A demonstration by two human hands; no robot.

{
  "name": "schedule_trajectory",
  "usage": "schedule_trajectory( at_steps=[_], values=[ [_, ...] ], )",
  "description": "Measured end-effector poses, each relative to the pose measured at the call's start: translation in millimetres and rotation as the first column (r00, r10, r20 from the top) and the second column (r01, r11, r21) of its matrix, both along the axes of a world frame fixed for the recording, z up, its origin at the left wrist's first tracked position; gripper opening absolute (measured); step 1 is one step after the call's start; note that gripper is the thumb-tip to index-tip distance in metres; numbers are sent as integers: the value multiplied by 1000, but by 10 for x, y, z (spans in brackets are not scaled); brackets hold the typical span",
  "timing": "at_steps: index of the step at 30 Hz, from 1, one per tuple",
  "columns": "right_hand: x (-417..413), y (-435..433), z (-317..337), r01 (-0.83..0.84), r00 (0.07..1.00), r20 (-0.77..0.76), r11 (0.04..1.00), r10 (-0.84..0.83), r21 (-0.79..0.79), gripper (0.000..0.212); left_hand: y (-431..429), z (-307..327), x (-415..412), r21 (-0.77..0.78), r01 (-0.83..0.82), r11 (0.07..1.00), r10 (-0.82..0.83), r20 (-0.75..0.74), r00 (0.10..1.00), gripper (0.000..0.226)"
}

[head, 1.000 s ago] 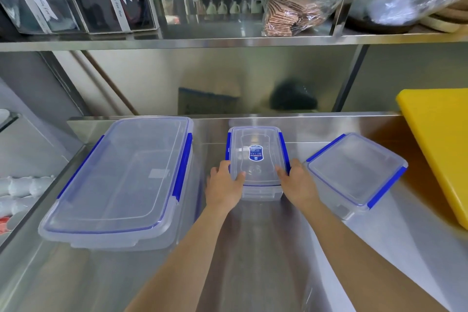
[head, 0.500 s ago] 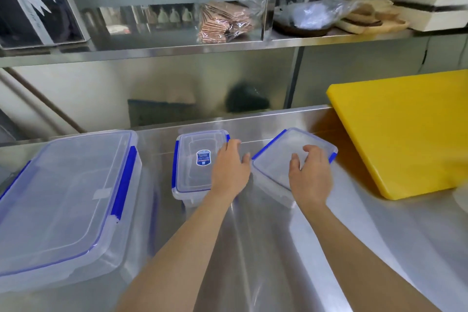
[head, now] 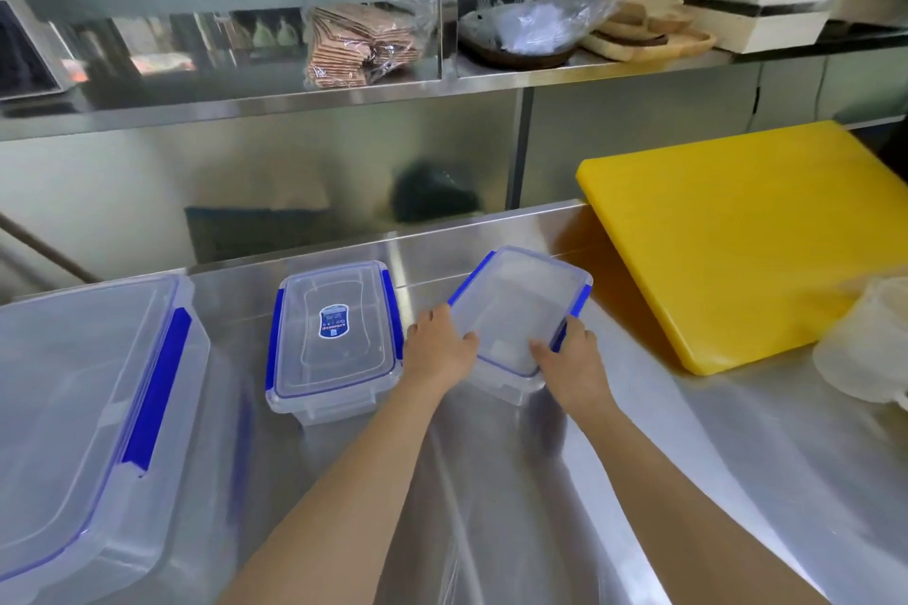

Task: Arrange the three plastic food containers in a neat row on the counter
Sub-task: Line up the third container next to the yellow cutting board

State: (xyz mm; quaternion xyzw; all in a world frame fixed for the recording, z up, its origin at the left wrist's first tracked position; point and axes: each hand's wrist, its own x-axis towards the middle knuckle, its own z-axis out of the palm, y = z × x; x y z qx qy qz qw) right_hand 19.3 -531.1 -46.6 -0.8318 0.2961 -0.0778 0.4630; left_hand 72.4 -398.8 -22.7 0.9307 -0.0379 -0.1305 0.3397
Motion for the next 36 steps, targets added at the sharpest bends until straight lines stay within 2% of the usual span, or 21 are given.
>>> schedule_trajectory(
  at_steps=[3, 6, 13, 19, 23, 25, 27, 30, 36],
  values=[
    [77, -113, 64, -43, 999, 19, 998, 42, 52, 38, 28, -13, -57, 0, -10, 1000, 10, 48, 999, 40],
    [194, -231, 110, -77, 996, -33, 997, 78, 12, 33, 63, -34, -150, 3, 13, 1000, -13, 98, 995, 33],
    [471, -431, 124, -160, 986, -62, 984, 155, -80, 33, 3, -142, -172, -68, 56, 996, -48, 107, 993, 42],
    [591, -519, 158, -167, 984, -88, 971, 153, -174, 31, -129, -236, -117, -40, 91, 995, -86, 104, 991, 49],
    [543, -492, 115, -129, 991, -57, 984, 123, -126, 37, -129, -284, -118, -93, 24, 995, -12, 126, 992, 58],
    [479, -471, 97, -50, 999, -9, 996, 50, -78, 49, -118, -301, -115, -212, -4, 977, 26, 101, 995, 64],
    [431, -458, 82, -41, 999, 35, 999, 41, -6, 52, -132, -317, -109, -287, -2, 958, 12, 32, 999, 68],
    [383, -475, 66, -115, 993, 39, 993, 115, -2, 47, -164, -338, -96, -240, 45, 970, -44, 11, 999, 67],
    [403, -671, 93, -102, 994, 25, 995, 102, -22, 42, -333, -301, -88, -179, 88, 980, -96, -36, 995, 68]
  ],
)
